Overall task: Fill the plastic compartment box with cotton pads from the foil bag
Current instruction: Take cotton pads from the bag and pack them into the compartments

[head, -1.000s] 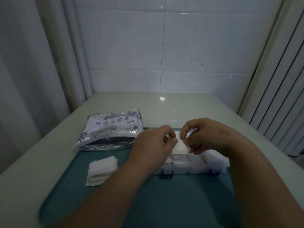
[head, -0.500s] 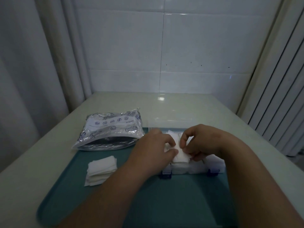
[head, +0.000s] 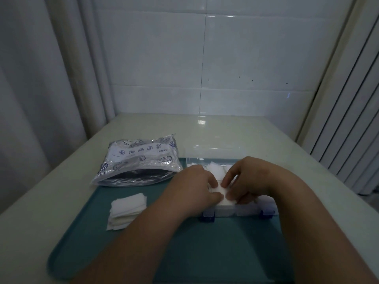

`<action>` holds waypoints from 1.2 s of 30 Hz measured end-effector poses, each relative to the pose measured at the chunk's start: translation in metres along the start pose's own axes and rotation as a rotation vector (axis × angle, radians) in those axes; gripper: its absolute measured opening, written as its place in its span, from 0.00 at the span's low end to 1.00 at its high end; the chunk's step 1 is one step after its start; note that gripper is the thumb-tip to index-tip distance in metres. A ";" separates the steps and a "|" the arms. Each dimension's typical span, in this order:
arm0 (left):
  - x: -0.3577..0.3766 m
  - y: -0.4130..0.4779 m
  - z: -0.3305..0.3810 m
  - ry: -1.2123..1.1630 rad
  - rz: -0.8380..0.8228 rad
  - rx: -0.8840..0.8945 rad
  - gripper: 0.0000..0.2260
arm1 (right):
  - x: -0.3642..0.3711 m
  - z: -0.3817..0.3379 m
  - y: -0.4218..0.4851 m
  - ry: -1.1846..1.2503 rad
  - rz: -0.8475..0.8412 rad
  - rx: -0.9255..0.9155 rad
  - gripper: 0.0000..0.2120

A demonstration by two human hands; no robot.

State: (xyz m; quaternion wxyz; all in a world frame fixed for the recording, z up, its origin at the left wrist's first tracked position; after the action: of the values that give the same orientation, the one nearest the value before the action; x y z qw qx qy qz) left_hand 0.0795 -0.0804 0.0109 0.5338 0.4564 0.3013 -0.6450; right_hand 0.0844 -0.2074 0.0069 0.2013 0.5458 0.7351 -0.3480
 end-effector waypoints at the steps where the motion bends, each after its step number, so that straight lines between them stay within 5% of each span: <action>1: 0.000 0.000 0.001 0.009 -0.008 0.003 0.17 | 0.000 0.000 0.000 -0.005 0.001 -0.004 0.11; 28: 0.002 0.004 -0.003 0.076 -0.058 -0.001 0.20 | 0.005 -0.006 0.005 -0.163 -0.023 -0.082 0.15; 36: -0.011 -0.003 -0.013 -0.153 -0.037 0.006 0.09 | -0.001 -0.004 0.003 -0.022 -0.013 -0.081 0.12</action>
State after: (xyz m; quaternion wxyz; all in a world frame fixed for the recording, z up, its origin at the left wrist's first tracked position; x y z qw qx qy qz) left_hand 0.0805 -0.0641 0.0152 0.5419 0.4020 0.2659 -0.6885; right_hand 0.0878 -0.2049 0.0089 0.2290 0.5287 0.7499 -0.3252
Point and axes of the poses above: each hand's wrist, its own y-axis towards the middle knuckle, its own x-axis out of the palm, z = x × y, the point moved 9 cm from there along y, towards the middle knuckle, and after that the axes turned 8 degrees about -x, right-handed, at the moved point
